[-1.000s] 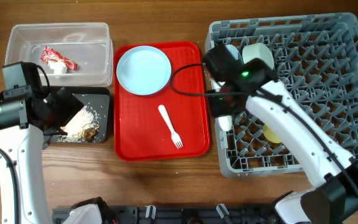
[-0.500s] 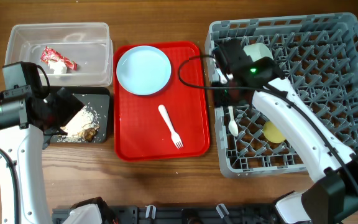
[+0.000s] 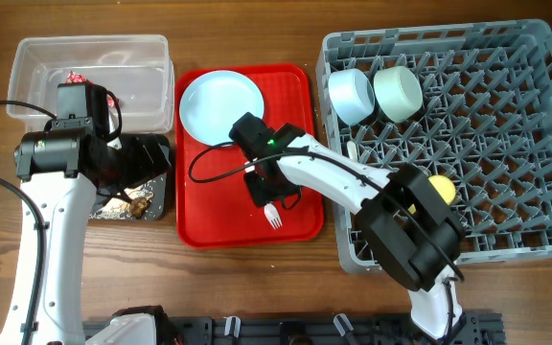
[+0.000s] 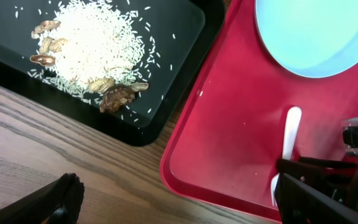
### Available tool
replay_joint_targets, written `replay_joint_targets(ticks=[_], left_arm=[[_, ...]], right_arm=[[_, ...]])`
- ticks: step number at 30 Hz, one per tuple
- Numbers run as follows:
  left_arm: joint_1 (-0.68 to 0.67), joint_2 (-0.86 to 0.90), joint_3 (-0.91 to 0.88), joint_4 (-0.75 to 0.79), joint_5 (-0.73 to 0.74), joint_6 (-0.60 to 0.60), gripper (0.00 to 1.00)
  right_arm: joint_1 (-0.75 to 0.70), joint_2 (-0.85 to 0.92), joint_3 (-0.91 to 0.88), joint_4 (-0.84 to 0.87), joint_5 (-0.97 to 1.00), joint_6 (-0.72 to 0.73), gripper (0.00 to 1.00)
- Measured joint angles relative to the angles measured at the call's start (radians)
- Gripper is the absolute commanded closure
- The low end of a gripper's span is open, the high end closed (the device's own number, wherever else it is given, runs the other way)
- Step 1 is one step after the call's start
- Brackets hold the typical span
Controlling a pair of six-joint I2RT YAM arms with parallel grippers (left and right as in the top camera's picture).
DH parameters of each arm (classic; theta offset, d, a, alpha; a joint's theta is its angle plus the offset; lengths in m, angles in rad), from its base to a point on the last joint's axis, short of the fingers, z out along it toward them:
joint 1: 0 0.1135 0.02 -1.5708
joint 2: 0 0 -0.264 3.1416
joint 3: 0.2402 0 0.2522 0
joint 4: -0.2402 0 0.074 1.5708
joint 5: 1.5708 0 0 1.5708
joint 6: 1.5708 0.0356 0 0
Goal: Sort waste into correct bins and load items into the dishwasher rack
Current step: 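Insert the fork upright beside the spoon in the rack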
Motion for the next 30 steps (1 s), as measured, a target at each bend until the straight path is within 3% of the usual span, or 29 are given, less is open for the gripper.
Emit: replay_joint_targets(ticks=[2, 8, 15, 18, 21, 23, 25, 28, 30], left_arm=[[0.000, 0.000, 0.000, 0.001, 0.000, 0.000, 0.00], [0.000, 0.000, 0.000, 0.001, 0.000, 0.000, 0.00], [0.000, 0.000, 0.000, 0.002, 0.000, 0.000, 0.00], [0.000, 0.000, 0.000, 0.002, 0.000, 0.000, 0.00], [0.000, 0.001, 0.000, 0.004, 0.000, 0.000, 0.00], [0.000, 0.001, 0.000, 0.005, 0.000, 0.000, 0.00], [0.000, 0.001, 0.000, 0.005, 0.000, 0.000, 0.00], [0.000, 0.001, 0.000, 0.005, 0.000, 0.000, 0.00], [0.000, 0.001, 0.000, 0.005, 0.000, 0.000, 0.00]], right_arm=[[0.000, 0.002, 0.001, -0.012, 0.019, 0.032, 0.96], [-0.004, -0.011, 0.005, -0.063, 0.042, 0.075, 0.96], [-0.150, -0.471, 0.003, -0.237, 0.126, -0.007, 0.93], [-0.242, -0.510, 0.000, -0.347, 0.181, -0.021, 0.95], [-0.280, -0.508, -0.070, -0.342, 0.196, -0.037, 0.94], [-0.279, -0.501, -0.146, -0.318, 0.218, -0.031, 0.83], [-0.279, -0.499, -0.180, -0.293, 0.233, -0.015, 0.66], [-0.279, -0.499, -0.182, -0.269, 0.240, -0.013, 0.60], [-0.279, -0.497, -0.153, -0.270, 0.239, -0.034, 0.42]])
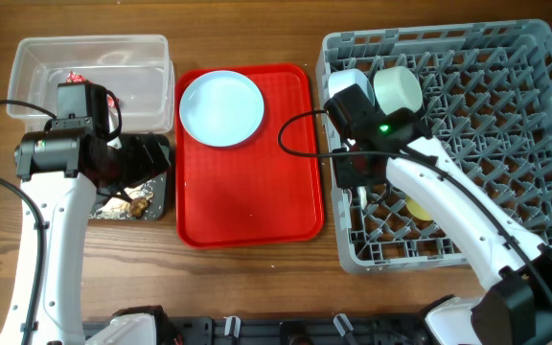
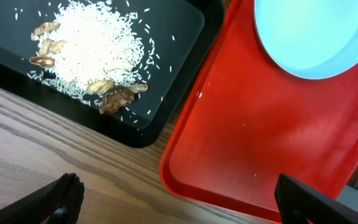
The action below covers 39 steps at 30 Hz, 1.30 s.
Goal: Sort waste into correct bins and load items into the dishwasher rack
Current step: 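Insert the fork upright beside the spoon in the rack, then grasp the light-blue plate on the red tray with the right gripper, then stand the light-blue plate upright in the rack beside the bowls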
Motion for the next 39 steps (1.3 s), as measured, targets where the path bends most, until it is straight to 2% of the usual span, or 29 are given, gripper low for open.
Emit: replay_joint_targets(ticks=[1, 3, 4, 7, 9, 10, 13, 16, 20, 21, 23, 24, 26, 30, 35, 39], left_arm=[[0.000, 0.000, 0.000, 0.000, 0.000, 0.000, 0.00], [0.000, 0.000, 0.000, 0.002, 0.000, 0.000, 0.00], [0.000, 0.000, 0.000, 0.002, 0.000, 0.000, 0.00], [0.000, 0.001, 0.000, 0.001, 0.000, 0.000, 0.00], [0.000, 0.001, 0.000, 0.000, 0.000, 0.000, 0.00], [0.000, 0.001, 0.000, 0.001, 0.000, 0.000, 0.00], [0.000, 0.001, 0.000, 0.002, 0.000, 0.000, 0.00], [0.000, 0.001, 0.000, 0.000, 0.000, 0.000, 0.00], [0.000, 0.001, 0.000, 0.001, 0.000, 0.000, 0.00], [0.000, 0.001, 0.000, 0.001, 0.000, 0.000, 0.00], [0.000, 0.001, 0.000, 0.000, 0.000, 0.000, 0.00], [0.000, 0.001, 0.000, 0.000, 0.000, 0.000, 0.00], [0.000, 0.001, 0.000, 0.000, 0.000, 0.000, 0.00], [0.000, 0.001, 0.000, 0.001, 0.000, 0.000, 0.00], [0.000, 0.001, 0.000, 0.000, 0.000, 0.000, 0.00], [0.000, 0.001, 0.000, 0.000, 0.000, 0.000, 0.00]], right_arm=[[0.000, 0.000, 0.040, 0.005, -0.001, -0.021, 0.33], [0.000, 0.000, 0.154, 0.111, -0.077, -0.069, 0.33], [0.000, -0.002, 0.201, 0.251, -0.172, -0.085, 0.33], [0.017, 0.010, 0.215, 0.475, -0.285, -0.061, 0.31], [0.039, 0.077, 0.216, 0.563, -0.298, -0.011, 0.30], [0.047, 0.144, 0.217, 0.605, -0.300, 0.017, 0.27], [0.060, 0.325, 0.217, 0.698, -0.304, 0.058, 0.28], [0.068, 0.485, 0.216, 0.747, -0.298, 0.103, 0.32], [0.076, 0.576, 0.216, 0.793, -0.296, 0.192, 0.48], [0.084, 0.587, 0.216, 0.794, -0.295, 0.209, 0.57], [0.092, 0.600, 0.216, 0.774, -0.296, 0.225, 0.68], [0.094, 0.603, 0.216, 0.752, -0.289, 0.241, 0.78], [0.094, 0.602, 0.232, 0.657, -0.252, 0.291, 0.94], [0.085, 0.578, 0.246, 0.477, -0.216, 0.357, 0.96], [0.060, 0.520, 0.229, 0.355, -0.186, 0.322, 0.96], [0.059, 0.279, 0.214, 0.266, -0.073, 0.217, 0.96]])
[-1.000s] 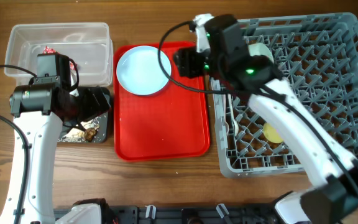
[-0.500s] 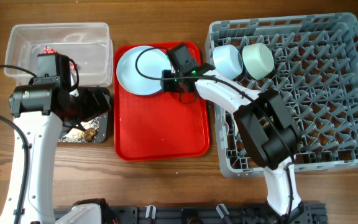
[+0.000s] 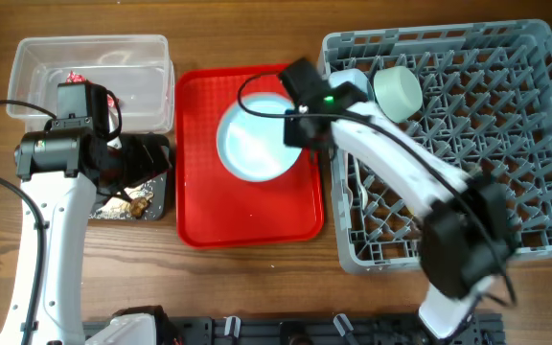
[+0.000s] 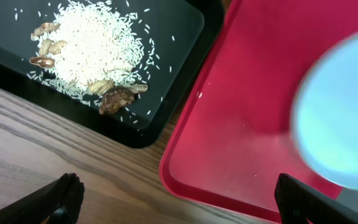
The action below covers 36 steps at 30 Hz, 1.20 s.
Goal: Sort waste into correct bins and load items into the dishwasher rack
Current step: 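Stand the light-blue plate upright in the rack beside the bowls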
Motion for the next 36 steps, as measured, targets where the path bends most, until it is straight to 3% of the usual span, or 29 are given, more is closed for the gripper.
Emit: replay_joint_targets(ticks=[8, 14, 21, 22, 23, 24, 25, 26, 29, 31, 36], left_arm=[[0.000, 0.000, 0.000, 0.008, 0.000, 0.000, 0.00], [0.000, 0.000, 0.000, 0.011, 0.000, 0.000, 0.00], [0.000, 0.000, 0.000, 0.013, 0.000, 0.000, 0.00], [0.000, 0.000, 0.000, 0.012, 0.000, 0.000, 0.00], [0.000, 0.000, 0.000, 0.012, 0.000, 0.000, 0.00], [0.000, 0.000, 0.000, 0.012, 0.000, 0.000, 0.00], [0.000, 0.000, 0.000, 0.012, 0.000, 0.000, 0.00], [0.000, 0.000, 0.000, 0.012, 0.000, 0.000, 0.00], [0.000, 0.000, 0.000, 0.018, 0.021, 0.000, 0.00], [0.000, 0.000, 0.000, 0.048, 0.043, 0.000, 0.00], [-0.044, 0.000, 0.000, 0.125, 0.150, 0.072, 0.00]], right_arm=[[-0.053, -0.450, 0.000, -0.275, 0.435, -0.099, 0.96], [-0.151, -0.480, -0.055, -0.437, 0.745, -0.108, 0.96], [-0.151, -0.395, -0.200, -0.373, 0.824, -0.056, 0.96], [-0.151, -0.386, -0.203, -0.347, 0.792, -0.056, 0.89], [-0.151, -0.383, -0.205, -0.328, 0.754, -0.055, 0.66], [-0.151, -0.382, -0.205, -0.309, 0.712, -0.050, 0.52], [-0.151, -0.382, -0.206, -0.282, 0.635, -0.047, 0.43], [-0.150, -0.382, -0.206, -0.274, 0.583, -0.045, 0.40], [-0.151, -0.398, -0.207, -0.250, 0.452, -0.040, 0.11], [-0.161, -0.471, -0.209, -0.212, 0.375, -0.040, 0.02], [-0.298, -0.630, -0.208, -0.159, 0.045, -0.249, 0.00]])
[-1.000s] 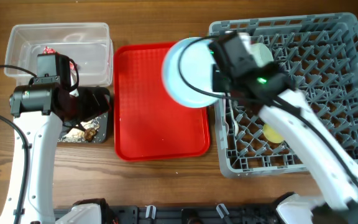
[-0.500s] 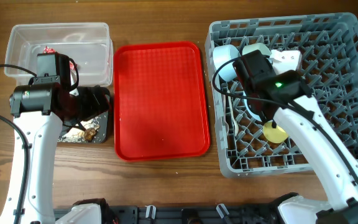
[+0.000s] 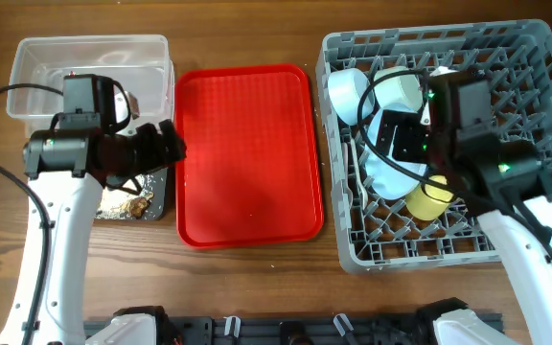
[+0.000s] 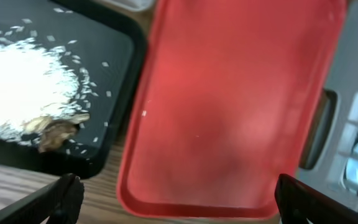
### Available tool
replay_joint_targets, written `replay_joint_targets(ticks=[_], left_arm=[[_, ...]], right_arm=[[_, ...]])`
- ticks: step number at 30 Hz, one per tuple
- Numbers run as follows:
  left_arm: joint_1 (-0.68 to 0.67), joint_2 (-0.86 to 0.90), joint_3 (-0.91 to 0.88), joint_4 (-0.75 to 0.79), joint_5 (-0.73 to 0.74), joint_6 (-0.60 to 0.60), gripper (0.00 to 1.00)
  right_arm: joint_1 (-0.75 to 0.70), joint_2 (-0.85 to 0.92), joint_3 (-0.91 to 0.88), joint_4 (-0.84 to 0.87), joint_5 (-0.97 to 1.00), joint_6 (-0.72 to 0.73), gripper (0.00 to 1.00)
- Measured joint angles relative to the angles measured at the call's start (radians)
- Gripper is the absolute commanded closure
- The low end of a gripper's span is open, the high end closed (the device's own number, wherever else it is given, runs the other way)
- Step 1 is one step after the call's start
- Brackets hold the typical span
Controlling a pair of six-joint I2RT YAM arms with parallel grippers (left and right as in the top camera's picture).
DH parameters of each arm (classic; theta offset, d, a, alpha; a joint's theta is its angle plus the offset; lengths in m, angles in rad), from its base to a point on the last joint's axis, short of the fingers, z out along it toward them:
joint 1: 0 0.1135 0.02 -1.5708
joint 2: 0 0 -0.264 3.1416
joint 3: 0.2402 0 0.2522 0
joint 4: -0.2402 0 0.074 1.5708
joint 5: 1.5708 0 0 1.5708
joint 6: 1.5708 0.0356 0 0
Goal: Sort waste into correct bins and load items into the dishwasher rack
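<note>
The red tray (image 3: 247, 153) lies bare in the middle, also filling the left wrist view as the red tray (image 4: 229, 93). A light blue plate (image 3: 383, 177) stands tilted in the grey dishwasher rack (image 3: 506, 57), and my right gripper (image 3: 398, 144) is shut on it. A white fork (image 3: 356, 177) lies in the rack's left side. The plate shows blurred at the edge of the left wrist view. My left gripper (image 4: 182, 205) is open over the tray's front edge, holding nothing; in the overhead view the left gripper (image 3: 169, 146) sits beside the tray's left rim.
A black tray (image 3: 151, 203) with rice and scraps (image 4: 23, 102) sits under my left arm. Behind it is a clear bin (image 3: 89, 57). Two cups (image 3: 353, 94) and a yellow item (image 3: 429, 198) are in the rack.
The plate has gone from above the red tray into the rack, still in my right gripper. My left arm has shifted right, so its open gripper is now over the tray.
My right gripper was at the white fork on the red tray, with the plate at the tray's back. Then the gripper and fork were at the rack's left side. Then it held the plate above the tray, and now the plate stands in the rack.
</note>
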Motion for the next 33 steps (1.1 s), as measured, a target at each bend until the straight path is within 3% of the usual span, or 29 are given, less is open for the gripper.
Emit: replay_joint_targets(ticks=[3, 5, 11, 15, 18, 22, 33], left_arm=[[-0.061, 0.000, 0.000, -0.036, 0.010, 0.047, 0.00], [-0.103, 0.000, 0.000, -0.076, 0.006, 0.064, 0.00], [-0.145, -0.037, -0.045, -0.099, 0.002, 0.074, 0.00], [-0.190, -0.333, -0.275, 0.064, -0.044, 0.046, 0.00], [-0.202, -0.635, -0.405, 0.145, -0.063, 0.012, 0.00], [-0.202, -0.773, -0.414, 0.169, -0.085, 0.001, 0.00], [-0.202, -0.774, -0.417, 0.151, -0.093, -0.006, 0.00]], right_arm=[[-0.011, 0.003, 0.000, -0.019, -0.206, -0.127, 0.03], [-0.011, 0.003, 0.000, -0.048, -0.277, -0.137, 0.03], [-0.011, -0.135, -0.167, -0.003, -0.306, -0.129, 0.00], [-0.012, -0.434, -0.354, 0.111, -0.298, -0.129, 0.00], [-0.011, -0.588, -0.414, 0.094, -0.286, -0.129, 0.00], [-0.011, -0.603, -0.414, 0.058, -0.282, -0.129, 0.00], [-0.011, -0.545, -0.415, 0.077, -0.232, -0.134, 0.00]])
